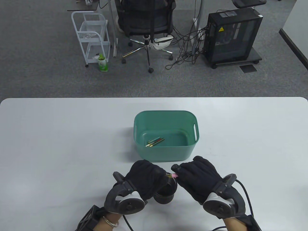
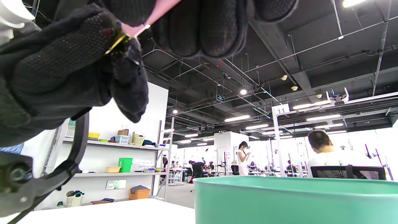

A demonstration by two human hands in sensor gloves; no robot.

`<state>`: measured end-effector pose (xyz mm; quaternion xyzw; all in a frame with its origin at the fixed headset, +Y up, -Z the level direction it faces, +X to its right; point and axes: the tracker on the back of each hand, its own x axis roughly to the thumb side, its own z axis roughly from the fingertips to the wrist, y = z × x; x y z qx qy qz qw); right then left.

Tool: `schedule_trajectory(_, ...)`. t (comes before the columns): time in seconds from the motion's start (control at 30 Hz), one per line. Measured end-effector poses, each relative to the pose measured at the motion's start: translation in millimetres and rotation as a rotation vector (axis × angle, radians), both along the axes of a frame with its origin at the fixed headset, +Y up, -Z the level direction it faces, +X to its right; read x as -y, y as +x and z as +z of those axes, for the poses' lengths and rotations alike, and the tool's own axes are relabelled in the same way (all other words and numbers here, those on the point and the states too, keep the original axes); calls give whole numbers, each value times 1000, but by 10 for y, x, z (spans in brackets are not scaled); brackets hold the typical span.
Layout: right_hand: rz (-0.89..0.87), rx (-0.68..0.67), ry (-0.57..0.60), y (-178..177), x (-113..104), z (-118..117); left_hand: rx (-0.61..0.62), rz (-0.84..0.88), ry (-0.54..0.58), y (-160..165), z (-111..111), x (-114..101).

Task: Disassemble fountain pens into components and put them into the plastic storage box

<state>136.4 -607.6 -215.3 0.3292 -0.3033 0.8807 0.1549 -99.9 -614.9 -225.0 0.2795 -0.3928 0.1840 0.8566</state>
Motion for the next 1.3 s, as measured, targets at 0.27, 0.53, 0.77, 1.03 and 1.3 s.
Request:
schedule_trajectory(0.27,-1,8,3,22,-5,-4,-15,13,-5,-33,-5,0)
schedule_trajectory(0.53,3,11,2,28,-13,-5,-17,7,33,-5,25,10)
schedule_trajectory(0.77,6,9,3,20,-14,-1,-16,10,28,-10,20,14)
schedule_trajectory(1.03,6,4,2,10,-14,4,-14,31,30,-19,11,15)
schedule_trajectory(1.3,7,-2,2,0,-13,12,-15,53,32,-32,1,14)
